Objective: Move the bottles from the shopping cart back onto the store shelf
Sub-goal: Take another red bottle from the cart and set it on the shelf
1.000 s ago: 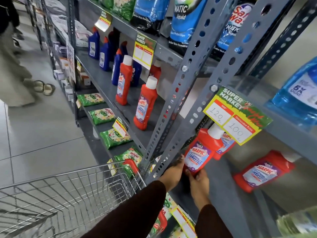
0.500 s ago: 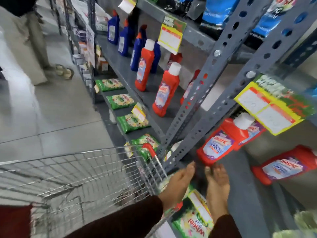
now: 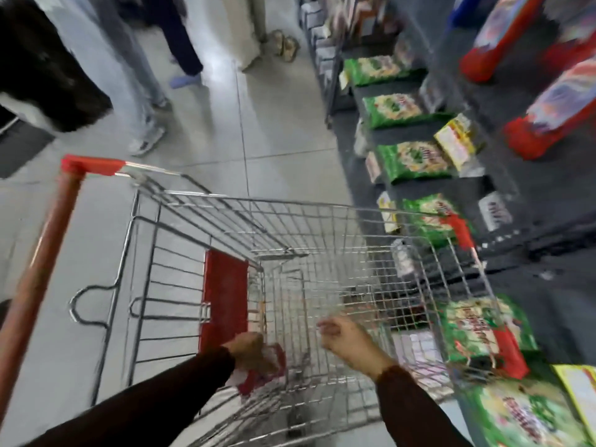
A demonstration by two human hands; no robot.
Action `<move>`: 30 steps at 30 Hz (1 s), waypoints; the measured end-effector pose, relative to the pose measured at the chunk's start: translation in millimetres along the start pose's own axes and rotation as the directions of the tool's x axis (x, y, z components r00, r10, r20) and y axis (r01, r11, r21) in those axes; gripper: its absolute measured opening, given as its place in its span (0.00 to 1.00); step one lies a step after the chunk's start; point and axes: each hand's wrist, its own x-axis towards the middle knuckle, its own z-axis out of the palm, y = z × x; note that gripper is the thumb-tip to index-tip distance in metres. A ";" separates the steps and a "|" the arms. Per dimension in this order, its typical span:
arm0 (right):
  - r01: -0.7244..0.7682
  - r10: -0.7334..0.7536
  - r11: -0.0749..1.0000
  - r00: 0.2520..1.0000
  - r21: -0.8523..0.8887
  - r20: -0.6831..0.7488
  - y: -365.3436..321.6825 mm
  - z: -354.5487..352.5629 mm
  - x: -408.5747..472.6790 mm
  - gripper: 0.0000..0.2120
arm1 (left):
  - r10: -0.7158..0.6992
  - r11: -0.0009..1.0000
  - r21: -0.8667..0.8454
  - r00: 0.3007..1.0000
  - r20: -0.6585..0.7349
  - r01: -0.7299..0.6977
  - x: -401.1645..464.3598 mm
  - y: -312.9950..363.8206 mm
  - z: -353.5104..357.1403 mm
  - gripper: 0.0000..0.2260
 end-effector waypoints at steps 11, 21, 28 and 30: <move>0.026 0.164 0.808 0.950 -0.589 0.266 25.3 94.5 86.1 0.34 | -0.127 0.918 0.390 0.984 0.124 0.069 27.2 30.6 -7.3 0.15; 0.056 0.077 0.905 0.954 -0.422 0.291 -6.5 54.8 58.4 0.29 | 0.054 0.977 0.181 0.949 0.311 -0.114 7.4 10.6 -113.0 0.25; 0.050 -0.084 0.983 0.978 -0.178 -0.189 -54.0 -21.4 -62.8 0.32 | 0.324 0.932 -0.193 0.944 0.061 -0.307 -70.5 78.2 -219.4 0.06; 0.076 -0.100 0.993 0.943 -0.086 -0.319 -59.5 -40.4 -102.1 0.33 | 0.435 0.829 -0.375 0.900 -0.035 -0.416 -94.2 110.2 -235.3 0.03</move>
